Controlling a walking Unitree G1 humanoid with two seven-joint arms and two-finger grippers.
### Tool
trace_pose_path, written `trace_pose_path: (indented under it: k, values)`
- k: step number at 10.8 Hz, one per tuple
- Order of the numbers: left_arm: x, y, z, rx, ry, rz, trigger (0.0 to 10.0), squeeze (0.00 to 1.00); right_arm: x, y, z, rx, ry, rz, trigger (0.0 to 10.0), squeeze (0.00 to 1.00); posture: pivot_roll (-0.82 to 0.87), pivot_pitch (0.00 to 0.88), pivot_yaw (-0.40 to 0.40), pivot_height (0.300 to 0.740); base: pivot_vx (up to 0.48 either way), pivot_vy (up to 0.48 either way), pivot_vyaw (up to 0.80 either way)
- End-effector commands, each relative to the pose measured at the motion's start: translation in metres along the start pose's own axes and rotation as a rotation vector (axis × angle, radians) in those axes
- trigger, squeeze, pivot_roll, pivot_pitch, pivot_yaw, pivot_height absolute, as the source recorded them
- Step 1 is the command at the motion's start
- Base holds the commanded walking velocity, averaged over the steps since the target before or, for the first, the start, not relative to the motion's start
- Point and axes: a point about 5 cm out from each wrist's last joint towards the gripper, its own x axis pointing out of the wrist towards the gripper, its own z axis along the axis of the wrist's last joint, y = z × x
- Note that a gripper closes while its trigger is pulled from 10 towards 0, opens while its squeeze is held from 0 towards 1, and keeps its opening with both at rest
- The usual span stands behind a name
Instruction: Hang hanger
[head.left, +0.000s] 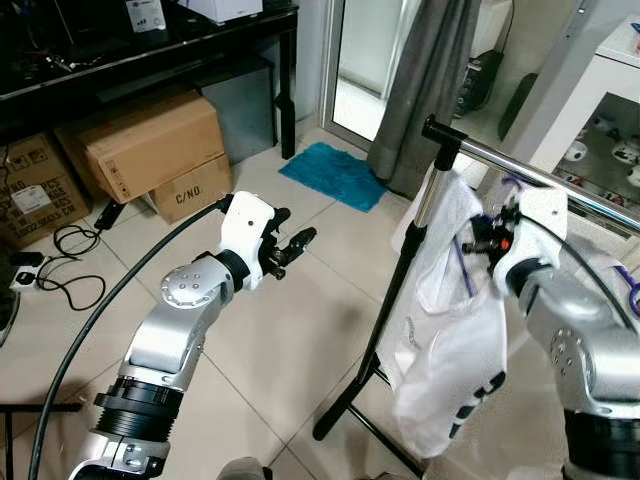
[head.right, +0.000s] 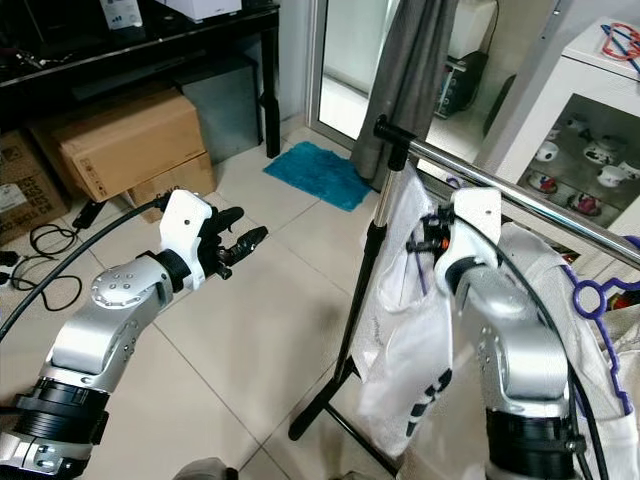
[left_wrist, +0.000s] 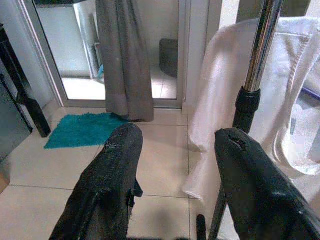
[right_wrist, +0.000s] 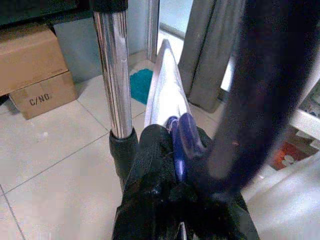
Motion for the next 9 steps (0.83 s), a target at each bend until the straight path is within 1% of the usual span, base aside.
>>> trace_pose_path:
  k: [1, 6, 9]
  values:
    - [0.001, -0.003, 0.004, 0.006, -0.010, -0.006, 10.0, 0.00, 0.000, 0.000, 0.005, -0.007, -0.030, -0.010, 0.0, 0.00, 0.08, 0.000, -0.065, 0.740, 0.000, 0.000, 0.00]
    - [0.000, -0.004, 0.001, -0.006, -0.005, 0.009, 10.0, 0.00, -0.001, 0.009, -0.004, 0.011, -0.010, 0.010, 0.0, 0.00, 0.08, 0.000, -0.064, 0.740, 0.000, 0.000, 0.00]
    - [-0.001, -0.005, -0.003, -0.014, -0.001, 0.016, 10.0, 0.00, -0.003, 0.012, -0.007, 0.012, -0.005, 0.011, 0.0, 0.00, 0.08, 0.000, -0.062, 0.740, 0.000, 0.000, 0.00]
